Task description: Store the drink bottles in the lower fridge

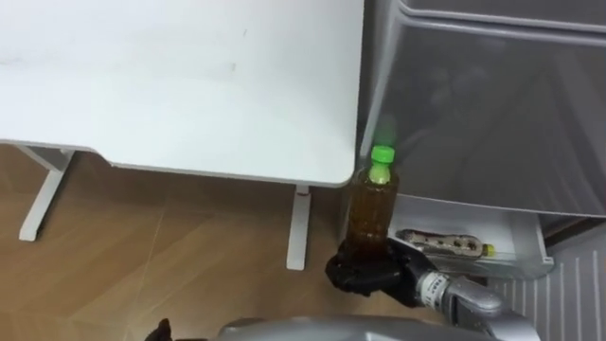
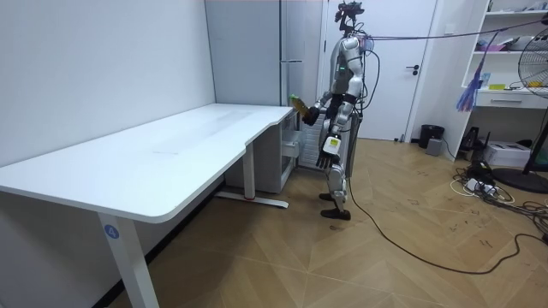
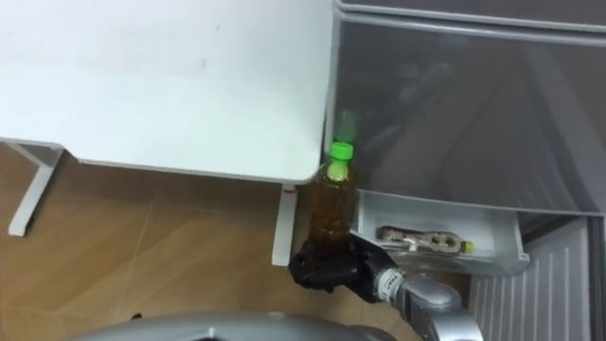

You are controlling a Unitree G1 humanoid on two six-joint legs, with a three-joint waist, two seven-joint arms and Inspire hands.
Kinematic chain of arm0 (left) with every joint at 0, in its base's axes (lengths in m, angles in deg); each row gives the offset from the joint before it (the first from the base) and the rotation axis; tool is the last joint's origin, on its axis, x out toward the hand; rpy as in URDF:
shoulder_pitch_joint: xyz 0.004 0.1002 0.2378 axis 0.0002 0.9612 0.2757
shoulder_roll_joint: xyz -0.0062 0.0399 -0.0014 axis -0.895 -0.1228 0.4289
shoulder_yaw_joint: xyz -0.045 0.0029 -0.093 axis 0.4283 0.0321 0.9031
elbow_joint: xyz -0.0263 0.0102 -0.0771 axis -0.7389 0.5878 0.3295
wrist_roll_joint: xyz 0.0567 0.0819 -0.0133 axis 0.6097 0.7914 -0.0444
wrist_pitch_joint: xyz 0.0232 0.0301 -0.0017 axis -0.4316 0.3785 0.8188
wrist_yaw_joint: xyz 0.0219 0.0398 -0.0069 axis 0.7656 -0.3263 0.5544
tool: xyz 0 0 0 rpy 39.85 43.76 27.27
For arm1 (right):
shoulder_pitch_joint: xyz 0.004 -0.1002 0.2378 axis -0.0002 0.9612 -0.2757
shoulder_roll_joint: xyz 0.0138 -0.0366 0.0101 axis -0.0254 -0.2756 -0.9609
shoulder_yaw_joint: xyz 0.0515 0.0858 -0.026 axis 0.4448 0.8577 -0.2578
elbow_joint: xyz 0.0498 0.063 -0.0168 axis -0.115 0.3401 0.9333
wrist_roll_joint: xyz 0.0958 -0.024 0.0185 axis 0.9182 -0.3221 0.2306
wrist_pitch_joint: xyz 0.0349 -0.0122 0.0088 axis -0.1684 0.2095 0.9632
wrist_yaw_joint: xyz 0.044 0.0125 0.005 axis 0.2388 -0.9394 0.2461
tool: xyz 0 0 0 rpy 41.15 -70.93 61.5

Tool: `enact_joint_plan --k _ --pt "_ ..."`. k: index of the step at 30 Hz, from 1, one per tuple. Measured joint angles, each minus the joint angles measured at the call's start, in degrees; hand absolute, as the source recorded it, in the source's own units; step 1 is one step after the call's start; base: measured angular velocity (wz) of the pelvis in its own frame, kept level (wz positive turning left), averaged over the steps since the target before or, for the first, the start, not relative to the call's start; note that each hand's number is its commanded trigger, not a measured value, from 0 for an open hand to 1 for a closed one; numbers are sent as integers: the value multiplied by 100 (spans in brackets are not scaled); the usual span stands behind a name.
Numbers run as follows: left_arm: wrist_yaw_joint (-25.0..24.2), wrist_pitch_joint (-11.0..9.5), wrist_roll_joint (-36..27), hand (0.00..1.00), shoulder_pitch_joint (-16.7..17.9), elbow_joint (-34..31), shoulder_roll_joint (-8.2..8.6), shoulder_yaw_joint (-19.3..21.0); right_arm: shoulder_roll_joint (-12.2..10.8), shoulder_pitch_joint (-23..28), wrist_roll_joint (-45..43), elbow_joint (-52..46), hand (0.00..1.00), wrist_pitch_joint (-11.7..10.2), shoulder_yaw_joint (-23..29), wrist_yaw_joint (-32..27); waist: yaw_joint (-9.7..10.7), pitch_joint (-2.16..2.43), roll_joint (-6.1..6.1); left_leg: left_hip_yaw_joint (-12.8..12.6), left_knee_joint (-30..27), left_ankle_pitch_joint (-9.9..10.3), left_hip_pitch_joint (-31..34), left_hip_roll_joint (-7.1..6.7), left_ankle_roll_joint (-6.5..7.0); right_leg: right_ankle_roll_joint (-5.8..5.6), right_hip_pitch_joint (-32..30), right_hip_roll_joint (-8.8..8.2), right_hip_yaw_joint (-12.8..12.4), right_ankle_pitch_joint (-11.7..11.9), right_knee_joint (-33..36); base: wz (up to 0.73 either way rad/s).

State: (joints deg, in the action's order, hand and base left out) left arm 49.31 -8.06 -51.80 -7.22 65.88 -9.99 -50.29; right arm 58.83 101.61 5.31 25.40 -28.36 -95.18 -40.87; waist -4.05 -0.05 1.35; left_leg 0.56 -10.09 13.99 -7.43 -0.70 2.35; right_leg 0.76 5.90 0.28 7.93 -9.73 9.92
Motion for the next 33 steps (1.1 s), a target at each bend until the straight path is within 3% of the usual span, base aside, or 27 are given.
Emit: enact_joint_plan --k 7,11,15,27,33 --pt "40 -1 329 0 -143 26 -24 -123 -31 -5 47 481 100 -12 5 -509 75 -37 -42 -36 16 0 -1 -3 0 -2 -14 -2 -31 3 -6 0" --pt "90 -2 328 0 -233 87 -16 -131 -34 -3 193 540 100 -11 -1 -672 113 -91 -20 -41 25 0 19 -2 1 -3 -44 0 -34 3 -12 0" --pt "181 -3 329 0 -280 162 -8 -164 -55 -1 408 623 100 -11 -15 -831 212 -84 -4 -49 3 -3 86 -7 5 -5 -100 -7 -44 5 -13 0" --pt "172 -5 332 0 -295 173 44 -246 -78 -20 3260 931 100 3 163 -1699 234 -31 107 -239 37 -10 68 13 14 -2 -200 15 -180 26 84 -7" --pt "37 -6 323 0 -274 213 97 -156 -167 -142 4782 890 100 -69 590 -1894 231 -63 113 -232 52 -10 39 12 14 -3 -175 15 -177 25 79 0"
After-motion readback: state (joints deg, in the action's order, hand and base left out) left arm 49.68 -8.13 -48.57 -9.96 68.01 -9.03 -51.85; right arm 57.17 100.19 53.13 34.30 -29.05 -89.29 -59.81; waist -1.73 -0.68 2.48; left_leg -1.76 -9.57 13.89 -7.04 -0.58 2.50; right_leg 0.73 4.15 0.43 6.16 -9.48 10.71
